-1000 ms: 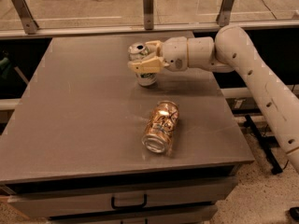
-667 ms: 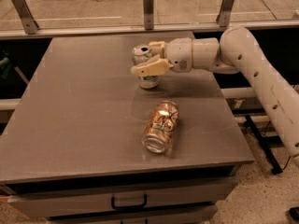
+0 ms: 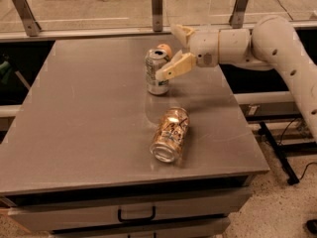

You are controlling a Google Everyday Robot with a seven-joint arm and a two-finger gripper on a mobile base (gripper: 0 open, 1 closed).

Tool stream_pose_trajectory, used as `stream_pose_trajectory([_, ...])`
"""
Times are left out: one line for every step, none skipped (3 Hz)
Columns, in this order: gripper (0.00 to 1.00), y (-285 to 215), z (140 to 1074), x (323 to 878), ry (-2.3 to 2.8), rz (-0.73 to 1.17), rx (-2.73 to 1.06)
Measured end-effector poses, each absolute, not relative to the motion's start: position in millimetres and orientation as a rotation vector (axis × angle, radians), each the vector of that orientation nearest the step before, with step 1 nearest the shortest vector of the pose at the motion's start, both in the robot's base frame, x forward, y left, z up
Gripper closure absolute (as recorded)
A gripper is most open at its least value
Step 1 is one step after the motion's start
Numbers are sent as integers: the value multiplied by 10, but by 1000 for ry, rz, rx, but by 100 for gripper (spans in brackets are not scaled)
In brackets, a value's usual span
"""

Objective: Place 7up can upright

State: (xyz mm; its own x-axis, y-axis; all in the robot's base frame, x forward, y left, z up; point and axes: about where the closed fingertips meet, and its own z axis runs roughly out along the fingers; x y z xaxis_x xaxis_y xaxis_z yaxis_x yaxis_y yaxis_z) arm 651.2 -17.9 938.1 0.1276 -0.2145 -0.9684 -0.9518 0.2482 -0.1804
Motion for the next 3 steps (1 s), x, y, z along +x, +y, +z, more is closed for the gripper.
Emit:
stream_pose_trajectory([0,-556,10123,6585,1321,601,-1185])
stream_pose_trajectory([0,-819,11129,6568,1262,354,-1196])
stream_pose_trajectory([0,-1069,11629,6535,1213,277,-1143])
